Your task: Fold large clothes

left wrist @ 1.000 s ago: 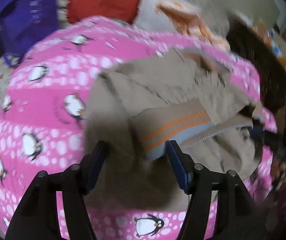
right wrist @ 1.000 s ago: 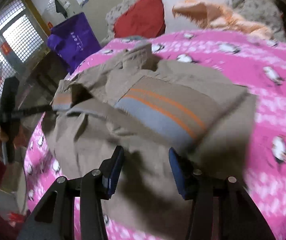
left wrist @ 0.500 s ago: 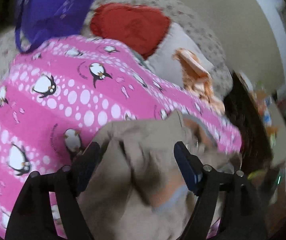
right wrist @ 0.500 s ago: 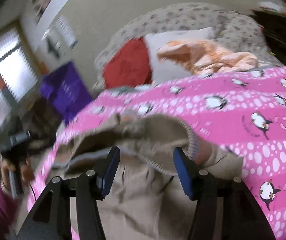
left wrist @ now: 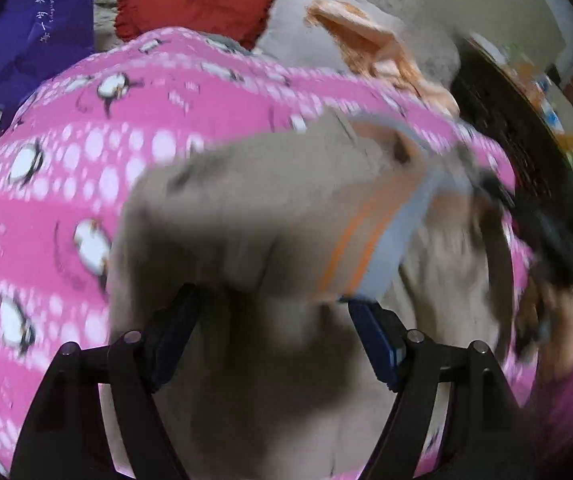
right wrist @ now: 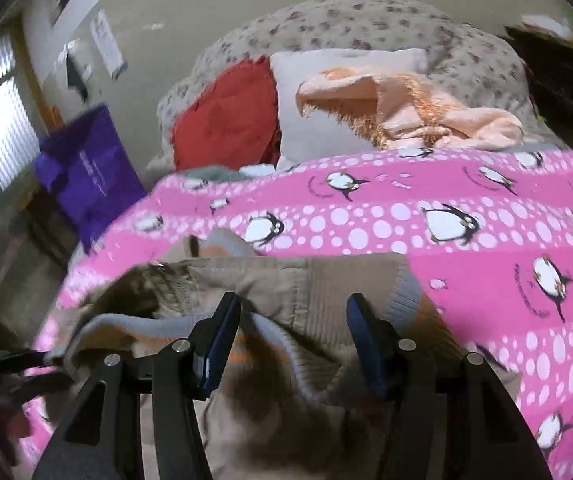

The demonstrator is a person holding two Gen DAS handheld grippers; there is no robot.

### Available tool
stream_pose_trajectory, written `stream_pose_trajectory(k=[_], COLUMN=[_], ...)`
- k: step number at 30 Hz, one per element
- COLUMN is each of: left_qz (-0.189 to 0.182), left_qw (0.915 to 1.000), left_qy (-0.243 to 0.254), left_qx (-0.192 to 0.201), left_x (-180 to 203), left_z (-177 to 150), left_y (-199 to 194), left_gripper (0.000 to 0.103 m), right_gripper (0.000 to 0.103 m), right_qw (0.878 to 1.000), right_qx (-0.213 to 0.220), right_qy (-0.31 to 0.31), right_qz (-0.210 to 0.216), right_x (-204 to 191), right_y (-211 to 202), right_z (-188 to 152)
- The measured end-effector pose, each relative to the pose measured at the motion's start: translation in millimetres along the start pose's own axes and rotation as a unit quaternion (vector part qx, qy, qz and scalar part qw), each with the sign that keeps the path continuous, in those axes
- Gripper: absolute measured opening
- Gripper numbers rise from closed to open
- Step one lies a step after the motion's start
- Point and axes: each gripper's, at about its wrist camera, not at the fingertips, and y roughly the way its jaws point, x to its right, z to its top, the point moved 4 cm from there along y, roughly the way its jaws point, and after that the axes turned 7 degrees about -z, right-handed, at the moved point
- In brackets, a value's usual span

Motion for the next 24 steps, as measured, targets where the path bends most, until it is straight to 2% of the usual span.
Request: stream_pose_trajectory(k=[2, 4, 5, 7, 9, 10, 12, 14, 17, 18, 20, 21, 24], left_qz=[-0.013, -0.035, -0.045, -0.044, -0.032, -0.025, -0.024, -0.019, -0.009, -0.009, -0.017, -0.026, -0.032], left_qw=[0.9987, 0.9928, 0.9896, 0.9882, 0.9898, 0.9913, 0.9923, 0.9926, 0.9938, 0.994, 0.9945, 0.9945, 0.9949], left_qy=[-0.039, -0.097, -0.119, -0.135, -0.13, -0.121, -0.113, -0.112, -0.101, -0.098, -0.087, -0.082, -0.078], left_qx=[0.03, 0.061, 0.066, 0.057, 0.049, 0.045, 0.046, 0.041, 0.045, 0.048, 0.054, 0.06, 0.056], left_x=[-8.3, -22.6, -28.7, -34.4, -35.1, -33.7, -31.4, -34.6, -40.3, -41.6, -45.9, -49.3, -58.9], left_z=[24.8, 47.5, 55.4, 60.9, 59.9, 57.7, 51.9, 45.4, 39.5, 36.9, 24.9, 11.6, -25.3], left_y=[-0.3, -1.4, 0.4, 8.6, 13.6, 15.4, 11.3, 1.5, -20.2, -26.1, -43.3, -54.5, -66.0], left_gripper=[0.076, 0.076, 0.077, 0.077, 0.077, 0.077, 0.077, 0.077, 0.077, 0.077, 0.082, 0.083, 0.083], right_gripper=[0.057, 0.057, 0.057, 0.053, 0.05, 0.048, 0.048, 0.048, 0.051, 0.051, 0.054, 0.059, 0.067], right_qw=[1.0, 0.998, 0.997, 0.996, 0.997, 0.999, 0.999, 0.999, 0.998, 0.998, 0.999, 1.0, 1.0], right_qx=[0.007, 0.014, 0.015, 0.001, -0.016, -0.02, -0.028, -0.031, -0.018, -0.014, -0.003, 0.0, -0.001], right_qy=[0.001, -0.011, -0.017, -0.028, -0.047, -0.047, -0.027, -0.001, -0.005, -0.008, -0.002, 0.002, -0.004], right_qz=[0.028, 0.063, 0.079, 0.084, 0.051, 0.018, -0.018, -0.031, -0.062, -0.066, -0.046, -0.032, 0.004], right_x=[5.2, 9.1, 12.0, 11.1, 11.3, 14.2, 21.5, 28.6, 30.4, 29.9, 30.4, 31.3, 34.7], right_y=[-19.8, -41.0, -48.4, -42.1, -21.6, -5.5, 21.4, 42.3, 47.0, 41.8, 16.2, 1.6, -40.1], right_z=[-7.1, -18.4, -26.3, -29.1, -30.2, -26.8, -19.0, -10.1, 1.5, 3.7, 3.9, 0.3, -21.9])
